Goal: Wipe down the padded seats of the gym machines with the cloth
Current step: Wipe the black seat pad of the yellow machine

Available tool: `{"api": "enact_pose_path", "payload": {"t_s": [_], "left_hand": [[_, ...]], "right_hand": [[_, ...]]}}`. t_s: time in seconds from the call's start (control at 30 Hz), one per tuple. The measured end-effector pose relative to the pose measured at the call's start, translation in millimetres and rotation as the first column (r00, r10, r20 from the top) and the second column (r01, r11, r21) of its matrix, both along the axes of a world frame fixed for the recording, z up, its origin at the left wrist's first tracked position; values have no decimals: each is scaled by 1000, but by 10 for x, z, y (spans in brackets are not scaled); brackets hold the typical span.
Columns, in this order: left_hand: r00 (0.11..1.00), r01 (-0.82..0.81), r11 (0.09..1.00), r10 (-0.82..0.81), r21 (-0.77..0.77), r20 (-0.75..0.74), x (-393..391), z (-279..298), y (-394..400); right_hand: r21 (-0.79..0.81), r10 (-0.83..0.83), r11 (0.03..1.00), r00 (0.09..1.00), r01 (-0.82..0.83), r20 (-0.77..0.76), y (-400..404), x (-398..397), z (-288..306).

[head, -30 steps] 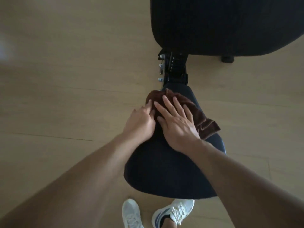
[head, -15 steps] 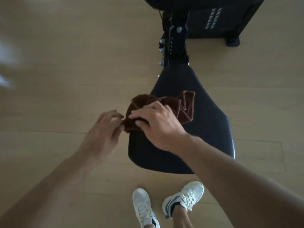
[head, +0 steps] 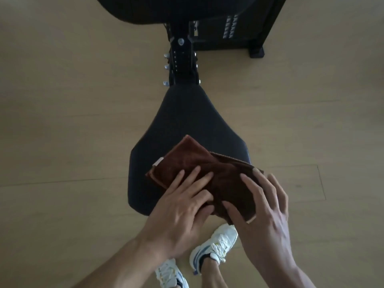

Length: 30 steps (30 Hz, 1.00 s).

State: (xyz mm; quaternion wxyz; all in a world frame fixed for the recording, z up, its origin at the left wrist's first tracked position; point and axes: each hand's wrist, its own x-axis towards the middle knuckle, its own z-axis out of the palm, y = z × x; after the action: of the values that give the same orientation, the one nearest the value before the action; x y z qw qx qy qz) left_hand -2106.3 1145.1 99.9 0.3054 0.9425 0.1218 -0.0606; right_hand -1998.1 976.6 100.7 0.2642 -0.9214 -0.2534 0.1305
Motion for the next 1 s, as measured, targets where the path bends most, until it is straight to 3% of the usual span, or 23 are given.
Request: {"api": "enact_pose_path", "payload": {"t_s": [0.07, 0.13, 0.37, 0.53, 0.67, 0.77, 0.87, 1.0], "left_hand": [[999, 31, 1000, -31, 3, -10, 99, -16, -40], [999, 46, 999, -46, -20, 2, 198, -29, -14], [1000, 18, 992, -19, -126, 0, 789, -51, 245], [994, -44, 995, 35, -91, -100, 1323, -81, 548], [985, -101, 994, 96, -31, -143, 1518, -69, 870], [963, -220, 976, 217, 2, -159, 1480, -76, 1167], [920, -377, 925, 369, -39, -133, 1304, -71, 1410], [884, -460, 880, 440, -121, -161, 984, -138, 1517]], "right_hand": [[13, -94, 995, 968, 100, -233, -31, -38, -20], [33, -111, 991, 927, 131, -357, 45, -36, -45], [-12, -156, 987, 927, 162, -342, 472, 405, 17], [-141, -233, 972, 837, 187, -496, 949, 1011, -34], [37, -128, 977, 716, 210, -686, 1391, 1387, -109], [140, 28, 987, 788, 73, -616, 1882, 1479, -97], [79, 188, 982, 912, -171, -364, 2326, 1384, -167], [-67, 392, 907, 892, -416, -225, 2554, 1275, -177]]}}
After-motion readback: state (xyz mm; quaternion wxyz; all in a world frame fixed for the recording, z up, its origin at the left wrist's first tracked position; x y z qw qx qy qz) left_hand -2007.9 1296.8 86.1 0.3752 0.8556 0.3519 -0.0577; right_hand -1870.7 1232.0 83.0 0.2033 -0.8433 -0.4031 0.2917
